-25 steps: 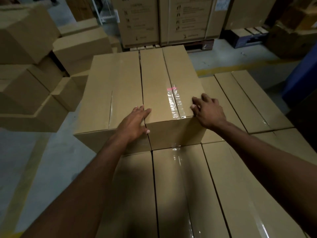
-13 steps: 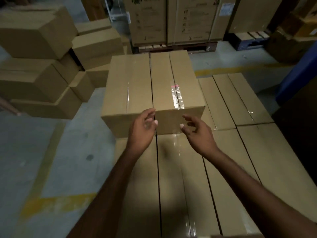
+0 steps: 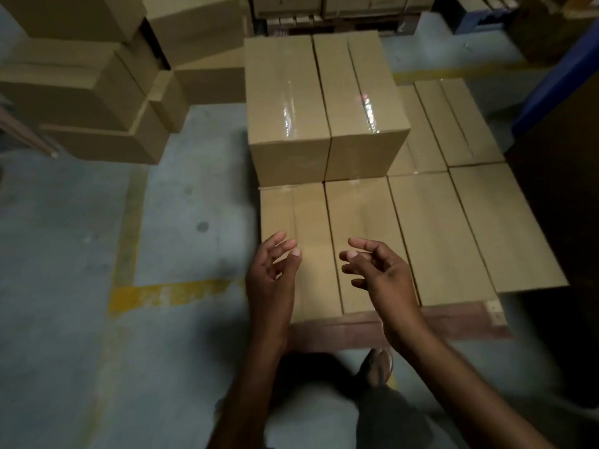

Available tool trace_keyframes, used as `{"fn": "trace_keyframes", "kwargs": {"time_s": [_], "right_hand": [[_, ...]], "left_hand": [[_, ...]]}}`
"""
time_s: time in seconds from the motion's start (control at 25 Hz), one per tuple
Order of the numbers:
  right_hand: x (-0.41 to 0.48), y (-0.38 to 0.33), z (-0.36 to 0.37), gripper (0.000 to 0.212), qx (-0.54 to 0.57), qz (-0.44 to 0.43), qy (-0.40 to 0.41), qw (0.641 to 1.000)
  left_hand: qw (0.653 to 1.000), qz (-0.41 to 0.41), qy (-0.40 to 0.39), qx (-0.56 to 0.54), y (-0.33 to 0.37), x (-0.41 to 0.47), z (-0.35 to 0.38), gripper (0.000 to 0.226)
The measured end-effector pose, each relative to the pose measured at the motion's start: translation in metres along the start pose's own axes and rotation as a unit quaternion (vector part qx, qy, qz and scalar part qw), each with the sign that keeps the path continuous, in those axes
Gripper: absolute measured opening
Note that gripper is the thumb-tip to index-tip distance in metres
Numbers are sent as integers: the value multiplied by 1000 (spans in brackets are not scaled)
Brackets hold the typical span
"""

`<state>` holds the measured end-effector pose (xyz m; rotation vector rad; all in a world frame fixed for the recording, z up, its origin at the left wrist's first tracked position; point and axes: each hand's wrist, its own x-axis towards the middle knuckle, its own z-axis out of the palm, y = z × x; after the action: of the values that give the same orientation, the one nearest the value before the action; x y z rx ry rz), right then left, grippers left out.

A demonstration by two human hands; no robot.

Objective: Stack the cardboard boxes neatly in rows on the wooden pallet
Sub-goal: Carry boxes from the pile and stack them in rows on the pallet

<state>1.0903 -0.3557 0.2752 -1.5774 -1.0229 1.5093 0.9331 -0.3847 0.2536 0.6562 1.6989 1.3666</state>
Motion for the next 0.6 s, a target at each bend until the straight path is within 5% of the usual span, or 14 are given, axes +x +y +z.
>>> {"fn": "trace_keyframes", "kwargs": {"time_s": [0.2, 0.6], "right_hand": [[-99, 40, 134, 23, 39, 30, 28, 998], [-162, 5, 338, 21, 28, -49, -49, 997]], "left_hand": [[996, -62, -8, -63, -6, -29, -161, 22], [993, 81, 64, 55, 50, 16, -343, 34]]}}
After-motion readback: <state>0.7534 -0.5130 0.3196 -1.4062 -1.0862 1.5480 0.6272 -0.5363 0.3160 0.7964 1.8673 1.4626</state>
